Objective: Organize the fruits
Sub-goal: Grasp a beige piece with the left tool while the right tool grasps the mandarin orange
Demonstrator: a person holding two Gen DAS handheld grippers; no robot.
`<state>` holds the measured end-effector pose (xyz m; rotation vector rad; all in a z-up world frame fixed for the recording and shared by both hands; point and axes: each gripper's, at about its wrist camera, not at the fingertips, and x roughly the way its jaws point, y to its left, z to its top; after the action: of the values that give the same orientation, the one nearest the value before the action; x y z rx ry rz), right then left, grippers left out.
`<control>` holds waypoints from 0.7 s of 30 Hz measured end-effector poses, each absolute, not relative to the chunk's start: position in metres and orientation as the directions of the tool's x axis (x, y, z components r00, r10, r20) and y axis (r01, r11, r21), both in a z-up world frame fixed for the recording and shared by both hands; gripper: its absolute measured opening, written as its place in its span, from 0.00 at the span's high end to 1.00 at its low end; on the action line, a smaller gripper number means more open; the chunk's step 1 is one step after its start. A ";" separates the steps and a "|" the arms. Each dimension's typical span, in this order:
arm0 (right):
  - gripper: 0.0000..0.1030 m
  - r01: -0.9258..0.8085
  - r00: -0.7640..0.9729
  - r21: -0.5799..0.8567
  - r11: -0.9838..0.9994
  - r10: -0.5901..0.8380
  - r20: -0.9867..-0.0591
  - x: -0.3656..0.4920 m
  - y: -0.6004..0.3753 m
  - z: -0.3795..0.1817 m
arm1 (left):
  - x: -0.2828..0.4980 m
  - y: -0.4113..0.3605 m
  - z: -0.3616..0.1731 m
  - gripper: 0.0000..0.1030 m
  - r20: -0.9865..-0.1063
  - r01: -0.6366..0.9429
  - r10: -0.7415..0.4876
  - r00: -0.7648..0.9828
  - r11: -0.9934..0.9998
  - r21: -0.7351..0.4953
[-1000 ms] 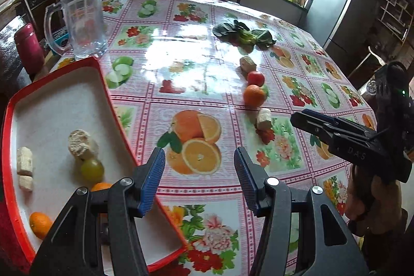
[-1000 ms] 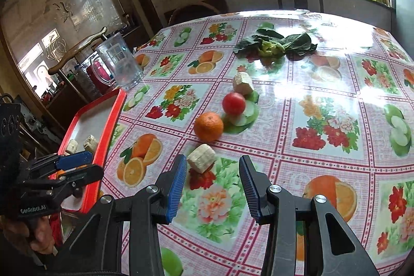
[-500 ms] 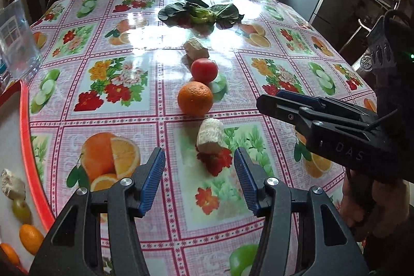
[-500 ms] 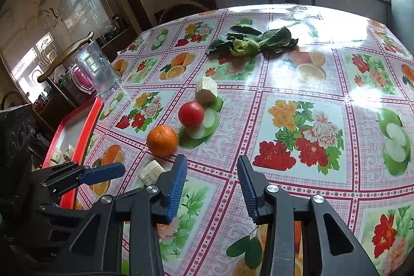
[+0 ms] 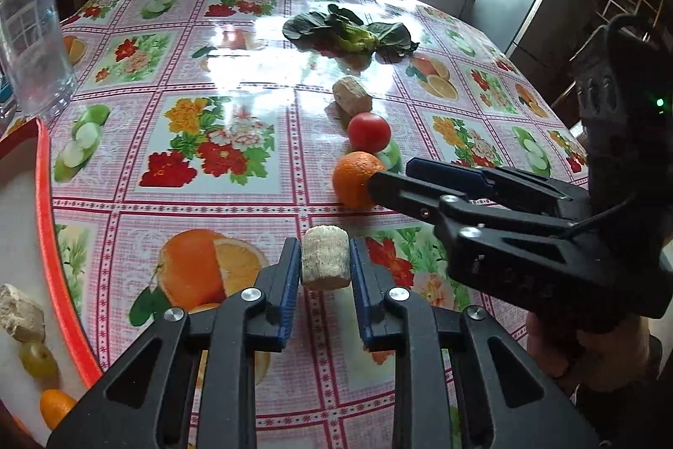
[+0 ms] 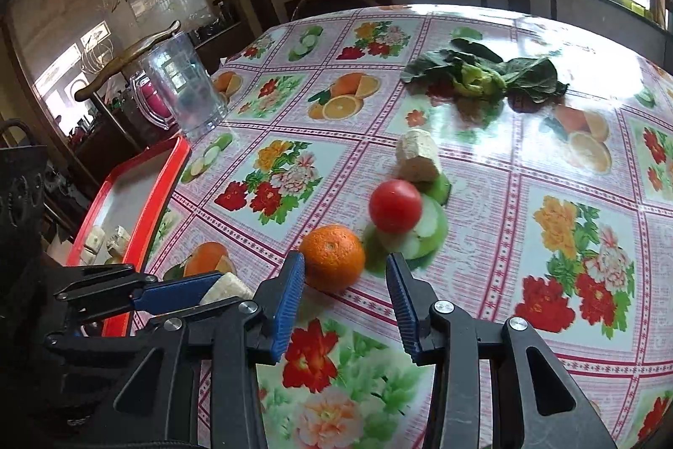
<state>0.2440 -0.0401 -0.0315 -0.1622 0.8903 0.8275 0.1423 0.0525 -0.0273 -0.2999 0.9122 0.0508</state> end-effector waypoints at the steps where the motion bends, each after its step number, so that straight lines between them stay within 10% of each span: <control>1: 0.64 -0.703 0.341 0.199 0.683 0.569 -0.748 0.243 -0.034 -0.034 | 0.139 0.056 -0.025 0.80 -0.782 -0.175 -0.083 0.618 0.955 -0.240; 21: 0.68 -0.760 0.308 0.207 0.616 0.622 -0.720 0.177 0.006 -0.008 | 0.070 0.119 0.000 0.80 -0.740 -0.284 0.006 0.673 0.926 -0.250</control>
<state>0.1773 0.0056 -0.0079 -0.1834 0.8604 0.9199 0.0695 0.1195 -0.0004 -0.3625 0.8206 0.1671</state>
